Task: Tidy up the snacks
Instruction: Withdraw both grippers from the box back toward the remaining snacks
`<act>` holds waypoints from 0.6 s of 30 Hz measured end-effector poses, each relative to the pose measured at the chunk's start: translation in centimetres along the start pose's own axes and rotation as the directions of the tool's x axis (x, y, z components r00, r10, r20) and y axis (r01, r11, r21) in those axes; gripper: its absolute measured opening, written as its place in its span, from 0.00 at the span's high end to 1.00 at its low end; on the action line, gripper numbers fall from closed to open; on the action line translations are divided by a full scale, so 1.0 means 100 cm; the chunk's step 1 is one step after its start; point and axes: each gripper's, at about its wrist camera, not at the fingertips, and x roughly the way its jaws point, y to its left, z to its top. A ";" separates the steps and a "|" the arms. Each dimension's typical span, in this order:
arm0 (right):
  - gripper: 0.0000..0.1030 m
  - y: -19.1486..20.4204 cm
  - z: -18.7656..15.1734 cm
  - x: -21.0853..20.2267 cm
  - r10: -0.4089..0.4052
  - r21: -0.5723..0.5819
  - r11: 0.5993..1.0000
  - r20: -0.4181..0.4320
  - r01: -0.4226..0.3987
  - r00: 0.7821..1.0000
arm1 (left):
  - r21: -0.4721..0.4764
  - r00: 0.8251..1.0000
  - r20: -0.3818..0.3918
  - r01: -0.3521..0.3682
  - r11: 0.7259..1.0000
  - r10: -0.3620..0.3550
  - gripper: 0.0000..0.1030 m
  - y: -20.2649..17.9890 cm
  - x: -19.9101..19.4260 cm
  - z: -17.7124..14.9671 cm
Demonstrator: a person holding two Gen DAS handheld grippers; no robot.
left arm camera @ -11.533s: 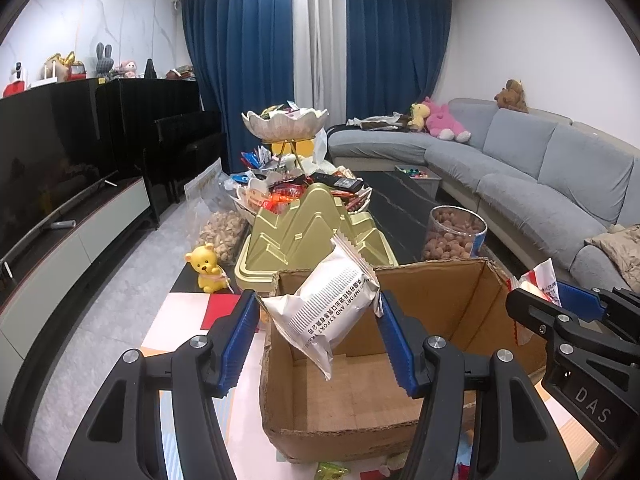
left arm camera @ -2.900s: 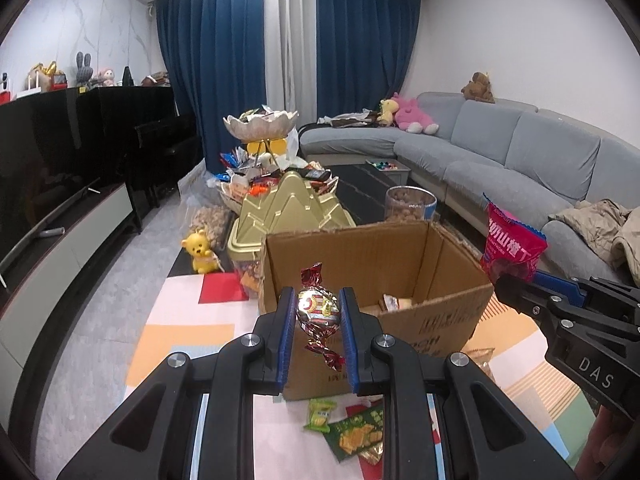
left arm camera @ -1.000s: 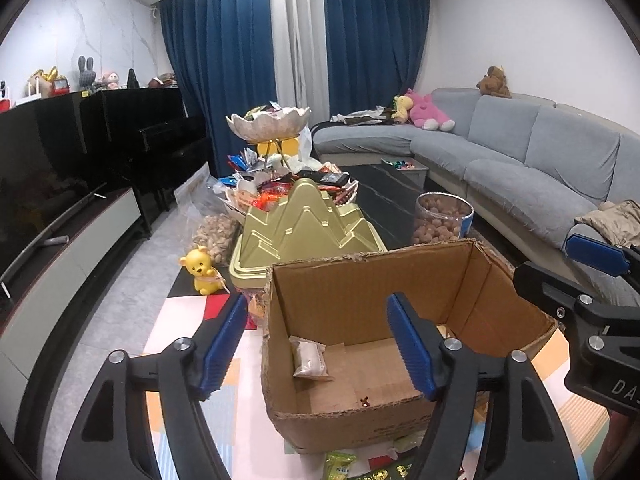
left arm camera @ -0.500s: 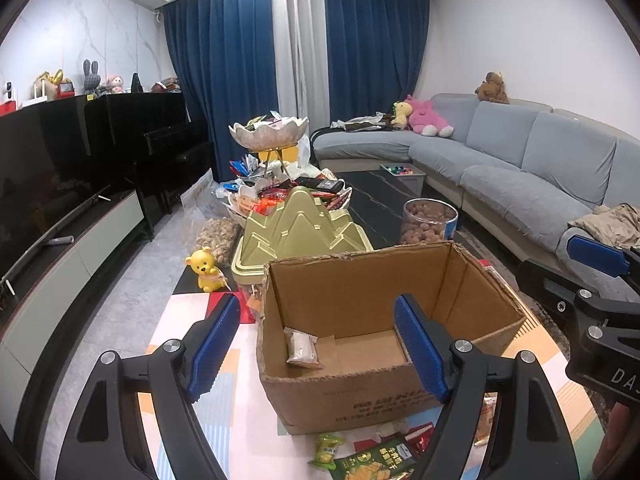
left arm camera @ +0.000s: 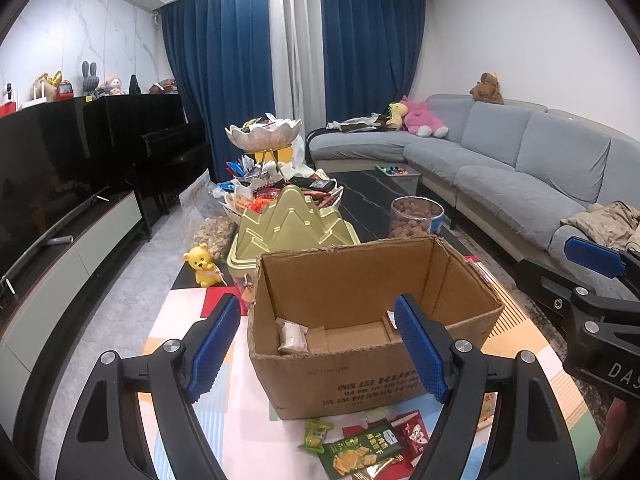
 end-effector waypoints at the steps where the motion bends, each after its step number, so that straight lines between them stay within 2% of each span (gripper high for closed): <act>1: 0.26 -0.001 -0.001 -0.001 -0.001 0.000 1.000 -0.001 0.001 1.000 | 0.000 1.000 0.000 0.002 1.000 -0.002 0.23 -0.001 -0.001 -0.001; 10: 0.26 -0.004 -0.015 -0.005 -0.009 0.002 1.000 -0.024 0.009 1.000 | -0.003 1.000 -0.011 0.009 1.000 -0.009 0.23 -0.007 -0.005 -0.012; 18: 0.26 -0.012 -0.029 -0.003 -0.019 0.017 1.000 -0.054 0.019 0.998 | -0.007 0.999 -0.034 0.010 1.000 -0.010 0.19 -0.012 -0.006 -0.027</act>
